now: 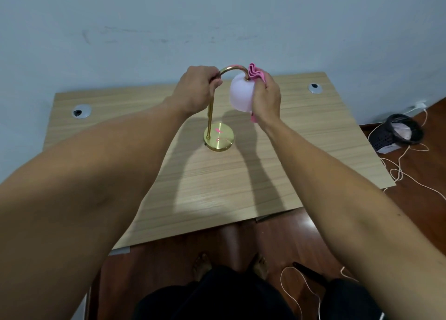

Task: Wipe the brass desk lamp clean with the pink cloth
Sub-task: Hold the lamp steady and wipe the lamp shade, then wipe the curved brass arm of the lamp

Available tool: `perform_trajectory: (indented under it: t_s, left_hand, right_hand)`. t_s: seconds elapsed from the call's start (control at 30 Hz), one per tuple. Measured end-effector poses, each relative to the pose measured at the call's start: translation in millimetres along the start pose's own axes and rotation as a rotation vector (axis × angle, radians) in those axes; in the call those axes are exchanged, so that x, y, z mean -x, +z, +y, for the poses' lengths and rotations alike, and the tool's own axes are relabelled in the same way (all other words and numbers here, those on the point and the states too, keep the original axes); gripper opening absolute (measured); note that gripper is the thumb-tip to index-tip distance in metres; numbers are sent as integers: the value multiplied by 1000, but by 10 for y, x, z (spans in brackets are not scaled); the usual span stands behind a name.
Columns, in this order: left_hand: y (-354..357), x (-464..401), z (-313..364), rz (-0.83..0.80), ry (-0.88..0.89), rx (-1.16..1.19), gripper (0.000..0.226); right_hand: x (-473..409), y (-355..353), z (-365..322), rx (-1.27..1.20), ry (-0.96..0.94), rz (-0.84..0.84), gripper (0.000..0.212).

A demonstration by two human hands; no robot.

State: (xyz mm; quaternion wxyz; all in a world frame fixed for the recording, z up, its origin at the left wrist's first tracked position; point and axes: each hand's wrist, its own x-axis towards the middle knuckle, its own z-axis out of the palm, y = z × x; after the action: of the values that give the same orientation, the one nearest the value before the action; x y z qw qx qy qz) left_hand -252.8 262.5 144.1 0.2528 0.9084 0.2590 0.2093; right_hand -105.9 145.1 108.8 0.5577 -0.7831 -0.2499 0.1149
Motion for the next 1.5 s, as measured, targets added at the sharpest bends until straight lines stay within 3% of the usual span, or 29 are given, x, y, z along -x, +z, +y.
perform_trajectory:
  t_s: [0.07,0.27,0.43,0.57,0.73,0.8,0.93,1.07,1.17,1.3,1.4,1.5]
  left_hand:
    - [4,5,5,4,-4,-1,20]
    - [2,14,15,7,-17,-14,20]
    - [-4,-6,11,0,-20,-34,20]
    - [-30,-22,23,-19,-46,-35,20]
    - [-98,-14,53,-54,-114,-14,21]
    - [-99,-8,23,-46,-158,26,27]
    - [-144,114,-124,-13,-296,147,97]
    - [-129,346,-376,-19,-408,187,111]
    - [-43,465,-499,-27,-483,193,99]
    - [113,497,-609,32,-566,287,57]
    - [188,477,-597,79,-570,343,19]
    - [228,453,-623,101,-545,342,9]
  right_hand:
    - [38,20,33,-7,-7,-35,39]
    - [612,300,608,258,-404,-3,57]
    - [765,205,920,339,-479,-85,62]
    - [943,-52,811,258,-325,-122,59]
    - [503,-184,662,-98,380,34,33]
    - [277,-258,600,-289,540,90,24]
    - [9,-390,172,-295,482,221,33]
    - [118,-348,-355,-348,274,198,22]
    - [152,-210,-527,-497,223,147,20]
    - [189,65,-598,-563,226,42,28]
    - [242,277,-586,-387,150,18,43]
    - [373,420,-568,-103,-19,-82,53]
